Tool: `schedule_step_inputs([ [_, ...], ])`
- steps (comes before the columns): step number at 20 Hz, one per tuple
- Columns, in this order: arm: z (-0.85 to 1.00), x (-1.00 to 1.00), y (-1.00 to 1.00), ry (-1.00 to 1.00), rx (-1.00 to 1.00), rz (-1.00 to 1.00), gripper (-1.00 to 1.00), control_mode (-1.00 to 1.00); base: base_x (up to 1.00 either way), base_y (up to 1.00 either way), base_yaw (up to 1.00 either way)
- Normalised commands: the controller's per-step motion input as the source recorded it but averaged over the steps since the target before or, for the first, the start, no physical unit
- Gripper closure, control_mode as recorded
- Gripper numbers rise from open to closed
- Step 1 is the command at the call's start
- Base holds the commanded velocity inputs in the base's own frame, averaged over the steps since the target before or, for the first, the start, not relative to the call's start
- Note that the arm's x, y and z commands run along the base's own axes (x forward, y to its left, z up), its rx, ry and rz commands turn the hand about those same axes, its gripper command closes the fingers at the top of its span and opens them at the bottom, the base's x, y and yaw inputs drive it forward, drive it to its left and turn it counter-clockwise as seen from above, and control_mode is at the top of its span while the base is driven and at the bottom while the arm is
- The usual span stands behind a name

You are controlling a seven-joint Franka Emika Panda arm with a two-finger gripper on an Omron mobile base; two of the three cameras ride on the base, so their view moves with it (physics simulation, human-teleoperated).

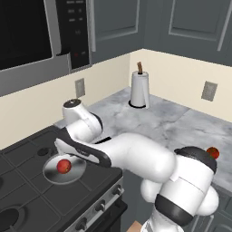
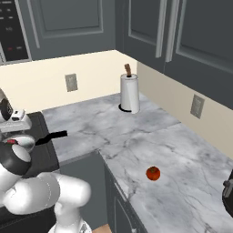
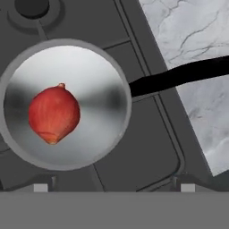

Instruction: Place the pan on the front right burner on the stove. Then place the tomato and the onion in the pan and turn on the front right burner.

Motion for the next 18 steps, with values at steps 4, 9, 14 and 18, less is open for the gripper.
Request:
schedule_step_inputs([
  [4,0.00,-0.32,-0.69,0.00,0.00,-0.05,-1.00,-1.00,0.00,0.00,0.00],
  [9,0.00,-0.23,-0.76,0.00,0.00,-0.04,-1.00,-1.00,0.00,0.00,0.00],
  [14,0.01,-0.04,-0.68,0.00,0.00,-0.06,-1.00,-1.00,0.00,0.00,0.00],
  [18,0.03,0.00,-0.62,0.00,0.00,-0.10,-1.00,-1.00,0.00,0.00,0.00],
])
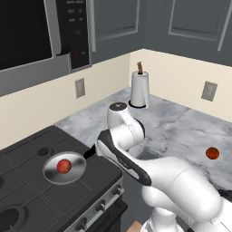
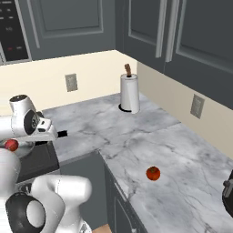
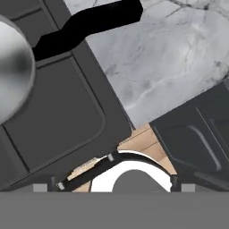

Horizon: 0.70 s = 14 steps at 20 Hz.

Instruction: Place the pan on the front right burner on the stove. Then place the tomato and the onion in the pan and turn on the front right burner.

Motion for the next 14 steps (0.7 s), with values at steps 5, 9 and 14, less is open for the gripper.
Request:
schedule_step_inputs([
  [5,0.11,0.08,-0.67,0.00,0.00,-0.11,-1.00,-1.00,0.00,0.00,0.00],
  [9,0.17,0.13,-0.74,0.00,0.00,-0.12,-1.00,-1.00,0.00,0.00,0.00],
  [14,0.09,0.14,-0.73,0.00,0.00,-0.15,-1.00,-1.00,0.00,0.00,0.00],
])
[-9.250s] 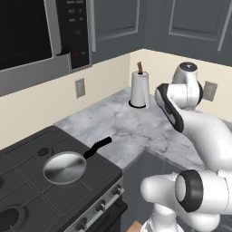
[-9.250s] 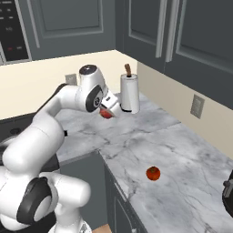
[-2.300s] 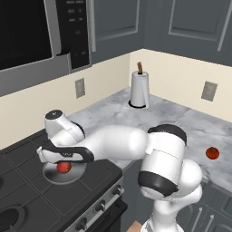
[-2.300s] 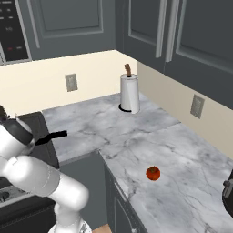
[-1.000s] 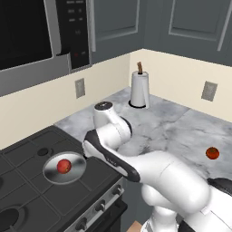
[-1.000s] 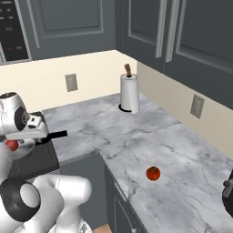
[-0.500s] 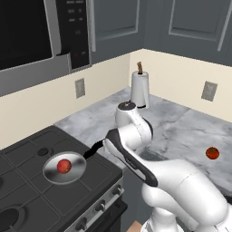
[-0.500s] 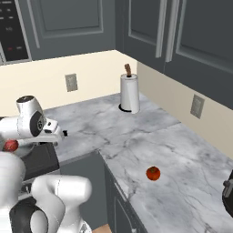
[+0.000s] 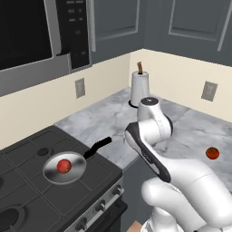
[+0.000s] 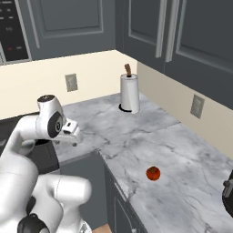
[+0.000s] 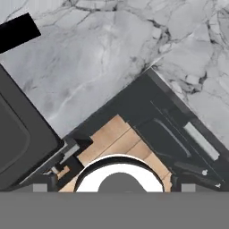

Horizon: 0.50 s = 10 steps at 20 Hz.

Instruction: Place the pan on the front right burner on the stove. Then place the tomato and the onion in the pan and turn on the front right burner.

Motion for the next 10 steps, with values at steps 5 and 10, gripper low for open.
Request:
schedule_step_inputs([
  [5,0.01,0.13,-0.75,0.00,0.00,-0.16,-1.00,-1.00,0.00,0.00,0.00],
  [10,0.00,0.09,-0.76,0.00,0.00,-0.15,-1.00,-1.00,0.00,0.00,0.00],
])
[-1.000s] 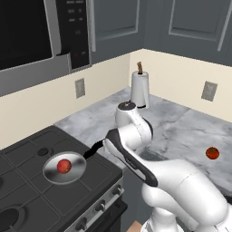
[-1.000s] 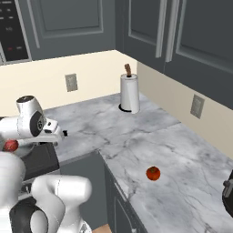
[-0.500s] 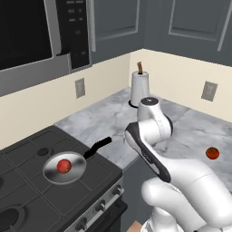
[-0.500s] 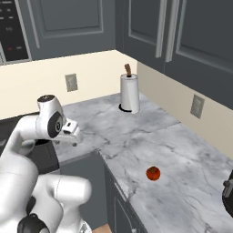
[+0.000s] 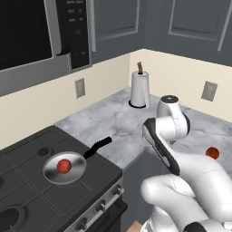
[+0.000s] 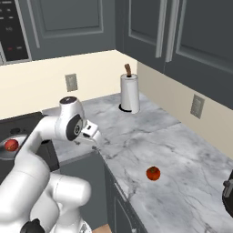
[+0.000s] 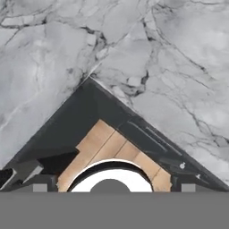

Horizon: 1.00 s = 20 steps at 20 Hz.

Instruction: Place the pan on the front right burner on the stove. Then place the tomato and the onion in the pan and turn on the front right burner.

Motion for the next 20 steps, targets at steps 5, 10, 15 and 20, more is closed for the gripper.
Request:
schedule_step_inputs([
  [5,0.03,0.06,-0.79,0.01,0.00,-0.14,-1.00,-1.00,0.00,0.00,0.00],
  [10,0.00,0.00,-0.75,0.03,0.00,-0.10,-1.00,-1.00,0.00,0.00,0.00],
  [15,0.00,0.00,-0.68,0.01,0.00,-0.05,-1.00,-1.00,0.00,0.00,0.00],
  [20,0.00,-0.01,-0.58,0.00,0.00,0.00,-1.00,-1.00,0.00,0.00,0.00],
])
